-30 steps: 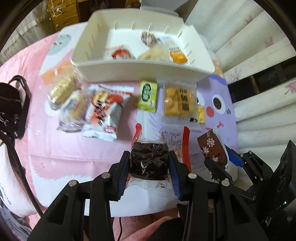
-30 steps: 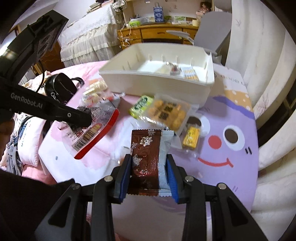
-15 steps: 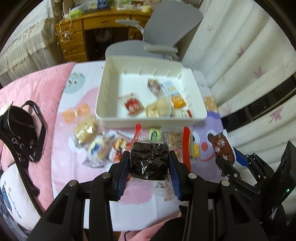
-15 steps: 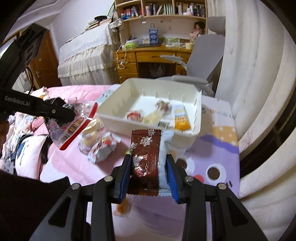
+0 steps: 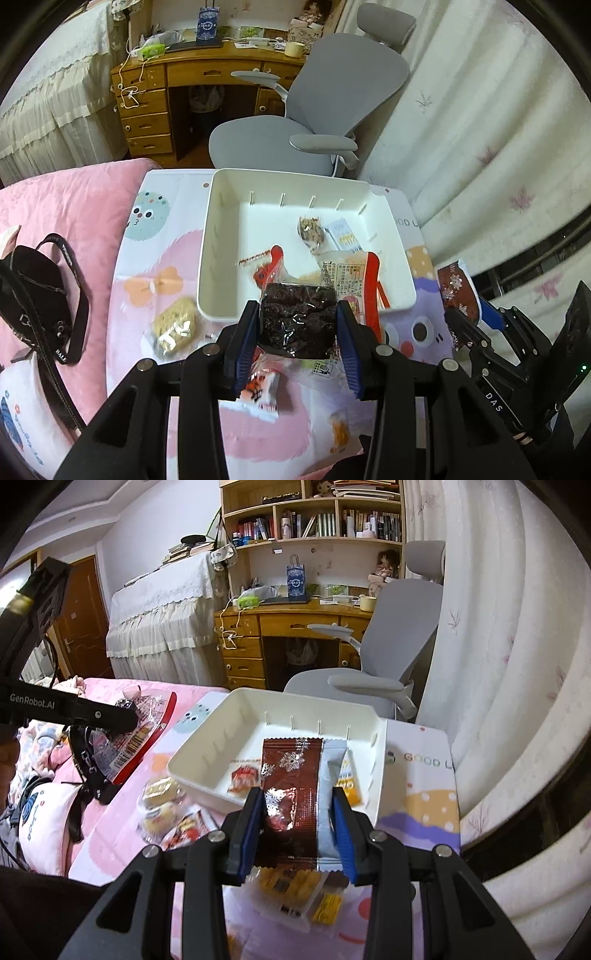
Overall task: Organize snacks
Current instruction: 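Carry both packets over the tray and open both grippers to drop them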
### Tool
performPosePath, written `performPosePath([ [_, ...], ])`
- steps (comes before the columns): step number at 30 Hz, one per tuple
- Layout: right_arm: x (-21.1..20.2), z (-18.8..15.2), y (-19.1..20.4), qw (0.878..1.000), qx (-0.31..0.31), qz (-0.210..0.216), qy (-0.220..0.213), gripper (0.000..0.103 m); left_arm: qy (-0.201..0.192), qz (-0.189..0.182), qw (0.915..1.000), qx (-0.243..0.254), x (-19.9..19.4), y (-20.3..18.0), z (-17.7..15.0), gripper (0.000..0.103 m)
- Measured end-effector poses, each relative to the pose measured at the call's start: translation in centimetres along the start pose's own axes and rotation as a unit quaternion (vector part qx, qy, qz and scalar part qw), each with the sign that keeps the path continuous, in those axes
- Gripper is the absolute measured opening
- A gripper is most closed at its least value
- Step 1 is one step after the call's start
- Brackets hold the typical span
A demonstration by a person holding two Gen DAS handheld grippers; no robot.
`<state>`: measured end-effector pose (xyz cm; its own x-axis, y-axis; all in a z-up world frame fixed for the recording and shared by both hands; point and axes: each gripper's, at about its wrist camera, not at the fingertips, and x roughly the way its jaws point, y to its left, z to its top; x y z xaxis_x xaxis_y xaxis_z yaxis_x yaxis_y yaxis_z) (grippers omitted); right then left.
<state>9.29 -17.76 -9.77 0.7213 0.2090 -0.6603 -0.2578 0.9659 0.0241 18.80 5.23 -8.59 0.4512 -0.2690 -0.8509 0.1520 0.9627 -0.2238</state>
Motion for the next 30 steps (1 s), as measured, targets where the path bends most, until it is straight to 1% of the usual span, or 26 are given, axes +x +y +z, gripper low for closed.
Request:
performPosePath([
  [4,1.6,1.0,-0.7,1.0,-0.002,-0.007,-0.012,0.037,0.005,-0.006,0.9999,-0.01,2.6,0.7,1.6,0.039],
  [9,4.0,1.7,-1.6,1.0,0.01,-0.011,-0.014,0.037,-0.003,-0.022,0.9996,-0.02,5.0,1.2,2.6,0.039],
  [11,4.7,1.8,-1.9,1.0,0.012,-0.013,-0.01,0.037,-0.003,-0.025,0.9994,-0.024,5.8,1.5,2.9,0.039],
  [14,5.7,2.1,-2.2,1.0,0.019,-0.015,0.002,0.037,-0.005,-0.019,0.9994,-0.03,6.2,1.7,3.2,0.039],
  [17,6.1,2.4,-2.4,0.999,0.03,-0.01,0.005,0.038,-0.01,-0.024,0.9986,-0.045,6.1,2.0,3.3,0.043],
  [18,6.2,2.5,-2.4,0.999,0.032,-0.009,0.01,0.039,-0.009,-0.023,0.9985,-0.048,6.0,2.0,3.3,0.046],
  [20,6.3,2.7,-2.4,0.999,0.037,-0.014,0.017,0.043,-0.003,-0.018,0.9988,-0.045,5.7,1.9,3.2,0.047],
  [22,6.0,2.8,-2.6,0.999,0.05,-0.008,0.015,0.046,-0.004,-0.015,0.9989,-0.044,5.2,1.9,3.0,0.047],
  [24,5.5,2.8,-2.7,0.998,0.062,-0.003,0.013,0.049,-0.004,-0.01,0.9988,-0.047,4.5,2.0,2.5,0.053],
  [28,4.7,2.3,-2.6,0.997,0.07,-0.002,0.015,0.049,-0.007,-0.003,0.9989,-0.046,3.1,2.1,0.8,0.053],
  [30,4.2,1.8,-2.5,0.997,0.076,-0.002,0.013,0.049,-0.007,0.009,0.9989,-0.045,2.3,2.0,-0.3,0.053],
])
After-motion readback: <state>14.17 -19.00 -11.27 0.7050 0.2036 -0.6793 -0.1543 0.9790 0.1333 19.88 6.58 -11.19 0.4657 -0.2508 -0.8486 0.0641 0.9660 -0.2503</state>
